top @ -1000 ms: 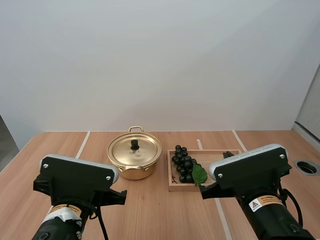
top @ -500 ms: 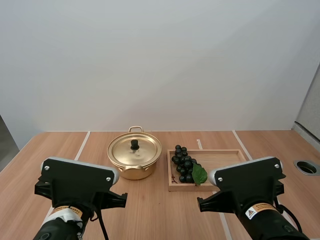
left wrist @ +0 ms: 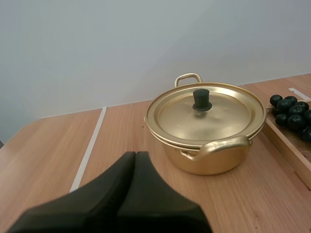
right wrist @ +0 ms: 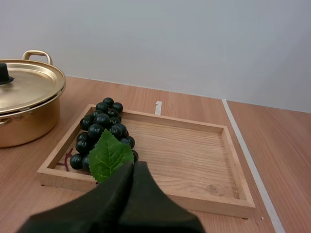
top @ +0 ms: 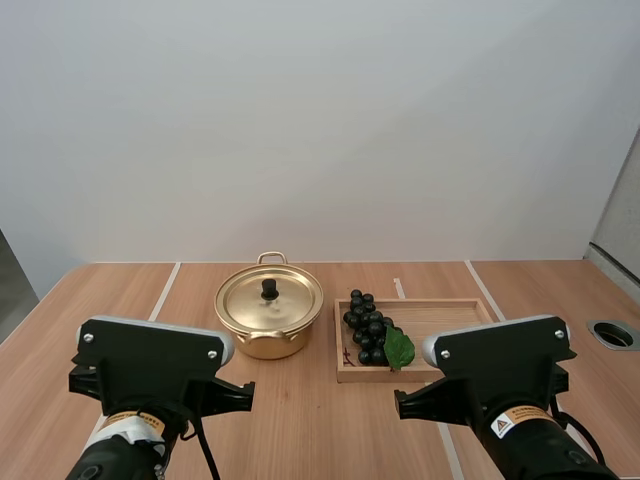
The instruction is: Open the pot, put the pineapple inside, and close it
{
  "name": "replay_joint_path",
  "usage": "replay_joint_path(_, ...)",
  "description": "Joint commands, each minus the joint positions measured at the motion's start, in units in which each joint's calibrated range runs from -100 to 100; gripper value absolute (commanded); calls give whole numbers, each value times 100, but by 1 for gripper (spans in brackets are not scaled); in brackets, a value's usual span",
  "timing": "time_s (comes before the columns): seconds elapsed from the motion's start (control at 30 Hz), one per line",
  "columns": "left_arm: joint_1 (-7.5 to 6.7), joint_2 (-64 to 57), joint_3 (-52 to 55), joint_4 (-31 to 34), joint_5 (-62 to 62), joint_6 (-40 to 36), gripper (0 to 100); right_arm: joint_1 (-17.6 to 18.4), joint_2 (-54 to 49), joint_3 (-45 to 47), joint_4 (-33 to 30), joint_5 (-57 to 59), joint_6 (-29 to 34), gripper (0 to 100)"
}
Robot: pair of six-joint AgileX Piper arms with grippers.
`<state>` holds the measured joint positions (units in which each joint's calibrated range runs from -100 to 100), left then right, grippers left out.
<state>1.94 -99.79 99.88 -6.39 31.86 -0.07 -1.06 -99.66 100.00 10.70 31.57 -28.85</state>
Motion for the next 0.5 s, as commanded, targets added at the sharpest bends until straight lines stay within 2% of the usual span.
replay_joint_path(0.0,-2,-21,12,-63,-110,-57,0,-31,-34,0,-28,14,14,0)
replay_joint_path(0.47,-2,-21,12,-63,-185,-57,0,-22,-34,0,-28,14,14,0)
